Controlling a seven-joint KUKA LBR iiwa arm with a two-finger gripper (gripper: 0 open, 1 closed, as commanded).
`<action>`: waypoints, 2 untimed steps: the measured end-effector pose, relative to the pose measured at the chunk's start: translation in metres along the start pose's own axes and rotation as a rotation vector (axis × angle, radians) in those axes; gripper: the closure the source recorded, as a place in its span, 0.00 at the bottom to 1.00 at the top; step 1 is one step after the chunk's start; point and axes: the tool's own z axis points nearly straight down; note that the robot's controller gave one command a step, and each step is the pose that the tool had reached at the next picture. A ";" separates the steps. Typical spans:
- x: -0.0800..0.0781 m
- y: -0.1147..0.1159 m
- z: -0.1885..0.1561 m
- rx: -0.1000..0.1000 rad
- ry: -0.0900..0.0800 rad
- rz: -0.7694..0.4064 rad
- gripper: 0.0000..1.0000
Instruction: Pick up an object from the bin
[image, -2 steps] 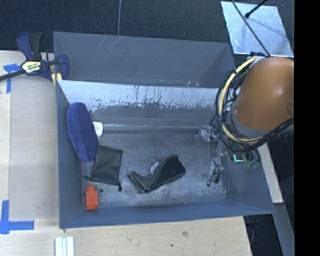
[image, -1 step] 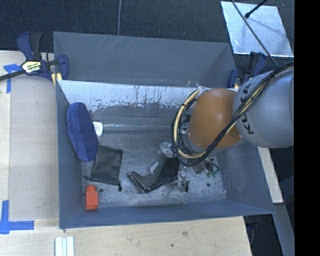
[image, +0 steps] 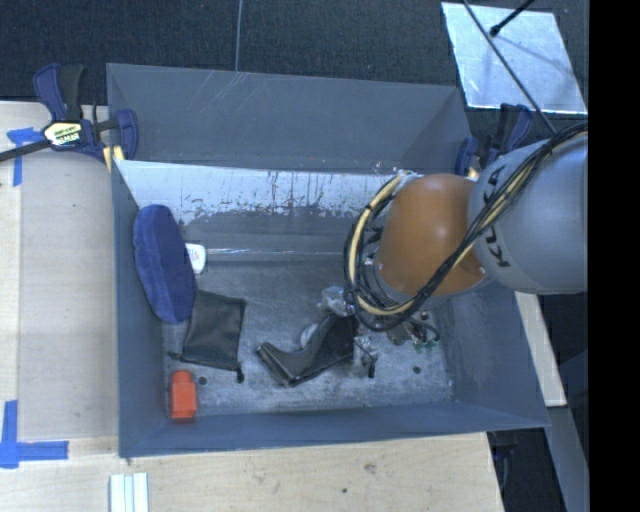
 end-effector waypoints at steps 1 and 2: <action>0.000 0.005 -0.050 0.000 -0.002 -0.463 1.00; -0.026 0.006 -0.083 -0.001 -0.001 -0.202 1.00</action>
Offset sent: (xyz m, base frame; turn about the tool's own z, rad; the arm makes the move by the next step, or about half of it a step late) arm -0.0020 0.0049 0.0504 -0.4632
